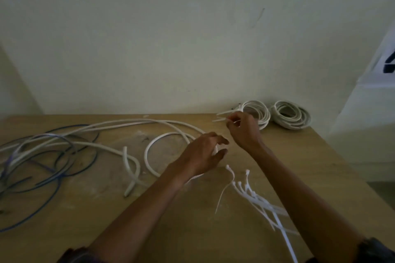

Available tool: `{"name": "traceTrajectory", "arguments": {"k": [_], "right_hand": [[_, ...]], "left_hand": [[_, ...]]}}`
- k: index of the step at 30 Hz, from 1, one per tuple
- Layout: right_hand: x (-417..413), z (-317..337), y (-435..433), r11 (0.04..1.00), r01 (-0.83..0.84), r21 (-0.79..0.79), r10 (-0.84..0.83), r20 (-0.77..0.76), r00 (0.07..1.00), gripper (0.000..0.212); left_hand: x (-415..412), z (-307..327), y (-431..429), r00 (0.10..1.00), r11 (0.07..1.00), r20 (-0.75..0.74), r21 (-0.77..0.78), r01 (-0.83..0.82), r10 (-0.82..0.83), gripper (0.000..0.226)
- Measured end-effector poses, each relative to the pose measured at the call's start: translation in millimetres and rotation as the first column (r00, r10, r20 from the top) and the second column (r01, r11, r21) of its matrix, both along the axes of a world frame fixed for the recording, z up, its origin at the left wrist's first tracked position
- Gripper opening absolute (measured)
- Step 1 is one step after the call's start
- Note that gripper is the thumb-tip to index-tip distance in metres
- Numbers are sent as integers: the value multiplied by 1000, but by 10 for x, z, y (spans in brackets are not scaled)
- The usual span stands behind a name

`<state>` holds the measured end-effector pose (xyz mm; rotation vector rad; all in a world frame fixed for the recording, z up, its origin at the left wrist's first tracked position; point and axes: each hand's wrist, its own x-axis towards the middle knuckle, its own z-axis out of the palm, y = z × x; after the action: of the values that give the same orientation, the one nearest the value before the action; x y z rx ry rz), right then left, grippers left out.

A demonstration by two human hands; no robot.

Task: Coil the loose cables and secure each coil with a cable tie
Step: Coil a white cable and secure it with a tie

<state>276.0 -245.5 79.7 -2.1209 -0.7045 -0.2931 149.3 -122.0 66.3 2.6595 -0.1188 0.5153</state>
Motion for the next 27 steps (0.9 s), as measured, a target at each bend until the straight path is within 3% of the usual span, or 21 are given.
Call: {"name": "traceTrajectory", "arguments": {"k": [4,8,13,17,22,24,27], "right_hand": [[-684,139,402,938,-343,-51,327,-205,923,33],[-1305,216,768,845,-519,130,519,-437,735,50],[-1556,-17,1054,835,-549,15,529,-295,796,47],[-1527,-242,1005,900,-433,-55,424,-119,898,30],[-1301,-278,810,909,-414,-39,413,-37,910,38],[-1252,-225,746,880,-474,-17,470,-106,876,46],[-1245,-106,680,851,-526,-9,512,-212,832,64]], "left_hand": [[-684,244,253,974,999,225,25,-38,32,23],[-1320,220,604,908,972,387,97,-214,162,23],[-1577,0,1036,932,951,304,172,-257,196,33],[-1610,-151,1158,978,952,82,227,-208,194,80],[-1644,-121,1172,985,959,71,228,-168,156,75],[-1665,-96,1142,979,974,132,142,-176,157,69],[-1644,-43,1118,949,936,202,-306,-172,241,59]]}}
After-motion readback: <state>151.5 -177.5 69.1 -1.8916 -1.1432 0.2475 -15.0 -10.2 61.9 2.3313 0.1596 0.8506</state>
